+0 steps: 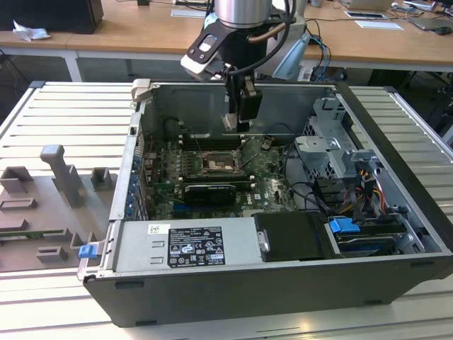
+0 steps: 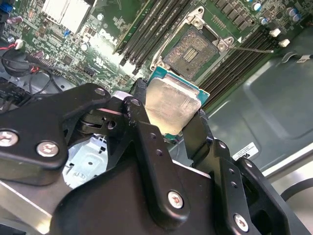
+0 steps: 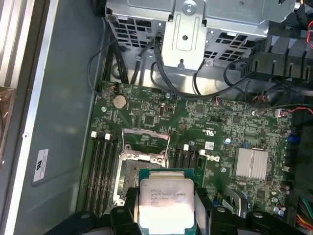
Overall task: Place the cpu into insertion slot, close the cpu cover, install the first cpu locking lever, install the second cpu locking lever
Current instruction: 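Place the cpu into insertion slot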
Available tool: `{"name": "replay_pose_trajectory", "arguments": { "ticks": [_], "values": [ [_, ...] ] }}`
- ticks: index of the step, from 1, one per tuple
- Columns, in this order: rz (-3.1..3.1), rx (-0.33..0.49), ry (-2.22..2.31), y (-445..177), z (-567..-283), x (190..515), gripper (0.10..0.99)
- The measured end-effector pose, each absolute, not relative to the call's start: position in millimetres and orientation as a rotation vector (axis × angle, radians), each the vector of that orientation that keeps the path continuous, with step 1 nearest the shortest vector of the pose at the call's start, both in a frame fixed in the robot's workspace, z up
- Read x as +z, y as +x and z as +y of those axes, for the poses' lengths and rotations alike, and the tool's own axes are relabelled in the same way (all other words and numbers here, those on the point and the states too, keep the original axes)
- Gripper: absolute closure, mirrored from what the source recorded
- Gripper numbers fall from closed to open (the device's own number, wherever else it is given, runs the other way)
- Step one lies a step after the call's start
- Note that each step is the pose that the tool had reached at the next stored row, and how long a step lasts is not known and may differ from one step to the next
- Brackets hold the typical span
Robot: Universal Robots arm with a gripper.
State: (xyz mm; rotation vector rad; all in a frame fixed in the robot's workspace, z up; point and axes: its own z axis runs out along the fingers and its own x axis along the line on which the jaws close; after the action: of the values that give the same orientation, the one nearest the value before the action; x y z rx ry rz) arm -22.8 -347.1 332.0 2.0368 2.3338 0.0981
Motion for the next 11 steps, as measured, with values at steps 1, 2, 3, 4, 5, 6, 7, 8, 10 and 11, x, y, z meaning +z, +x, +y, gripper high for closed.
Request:
{"name": "replay_pose_trajectory", "arguments": {
  "ticks": [1, 2, 3, 4, 5, 6, 7, 8, 10, 11],
  "values": [
    [2.329, 0.098, 2.042, -22.8, -347.1, 331.7, 0.545],
    [2.325, 0.098, 2.047, -22.8, -347.1, 331.4, 0.545],
    [2.319, 0.097, 2.054, -22.8, -347.1, 331.0, 0.545],
    [2.314, 0.097, 2.058, -22.8, -347.1, 330.7, 0.545],
    [2.31, 0.097, 2.063, -22.8, -347.1, 330.3, 0.545],
    [2.302, 0.097, 2.072, -22.8, -347.1, 329.8, 0.545],
    [2.293, 0.096, 2.081, -22.8, -347.1, 329.2, 0.545],
    [2.287, 0.096, 2.088, -22.8, -347.1, 328.7, 0.545],
    [2.277, 0.096, 2.098, -22.8, -347.1, 328.1, 0.545],
    [2.273, 0.096, 2.103, -22.8, -347.1, 327.8, 0.545]
  ]
}}
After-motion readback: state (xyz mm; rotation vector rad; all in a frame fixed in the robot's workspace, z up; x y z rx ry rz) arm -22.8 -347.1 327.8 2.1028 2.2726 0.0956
